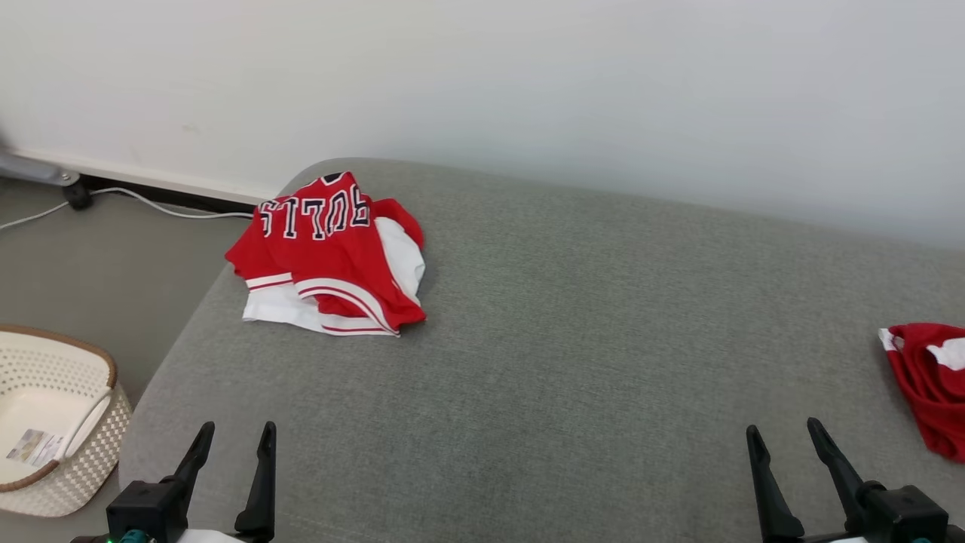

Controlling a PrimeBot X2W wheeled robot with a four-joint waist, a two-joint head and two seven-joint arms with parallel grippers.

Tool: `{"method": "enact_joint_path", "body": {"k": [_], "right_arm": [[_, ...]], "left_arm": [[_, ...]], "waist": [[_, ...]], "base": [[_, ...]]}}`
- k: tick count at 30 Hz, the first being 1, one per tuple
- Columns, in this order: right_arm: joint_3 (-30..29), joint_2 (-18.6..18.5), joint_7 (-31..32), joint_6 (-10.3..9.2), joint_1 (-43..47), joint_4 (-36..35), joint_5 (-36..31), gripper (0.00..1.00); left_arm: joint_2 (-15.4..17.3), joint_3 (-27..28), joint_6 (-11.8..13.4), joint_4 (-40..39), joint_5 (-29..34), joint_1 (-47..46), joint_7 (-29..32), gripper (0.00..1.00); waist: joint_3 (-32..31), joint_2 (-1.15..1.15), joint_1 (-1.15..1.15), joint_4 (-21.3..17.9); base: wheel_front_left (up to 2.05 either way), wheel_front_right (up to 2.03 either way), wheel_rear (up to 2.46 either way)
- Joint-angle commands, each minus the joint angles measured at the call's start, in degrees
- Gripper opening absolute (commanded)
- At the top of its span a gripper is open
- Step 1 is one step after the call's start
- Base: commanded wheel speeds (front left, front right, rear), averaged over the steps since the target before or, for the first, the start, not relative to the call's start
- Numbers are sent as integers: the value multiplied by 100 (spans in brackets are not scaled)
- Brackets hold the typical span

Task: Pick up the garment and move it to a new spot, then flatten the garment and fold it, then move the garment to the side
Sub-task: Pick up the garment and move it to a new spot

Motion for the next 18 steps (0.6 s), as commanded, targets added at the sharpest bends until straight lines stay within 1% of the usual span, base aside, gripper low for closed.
{"method": "enact_joint_path", "body": {"k": [1, 3, 4, 8, 11, 18], "right_arm": [[204, -80, -75, -1, -282, -90, 52, 100], [265, -80, -86, -1, -294, -69, 83, 100], [310, -80, -97, -1, -302, -58, 110, 100], [406, -80, -107, -1, -323, -38, 156, 100], [491, -80, -107, -1, -347, -27, 181, 100], [551, -80, -120, -1, -357, 13, 195, 100]], "left_arm": [[116, 266, 74, -142, -59, -156, -45, 100], [103, 274, 73, -134, -85, -147, -57, 100], [97, 279, 71, -129, -102, -139, -72, 100], [81, 274, 74, -117, -120, -118, -95, 100], [79, 267, 73, -98, -132, -109, -102, 100], [62, 255, 83, -79, -147, -113, -120, 100]], "waist": [[8, 0, 0, 383], [2, 0, 0, 547], [-3, 0, 0, 703], [-17, 0, 0, 944], [-22, 0, 0, 1050], [-32, 0, 0, 1135]], "base": [[0, 0, 0], [0, 0, 0], [0, 0, 0], [0, 0, 0], [0, 0, 0], [0, 0, 0]]}}
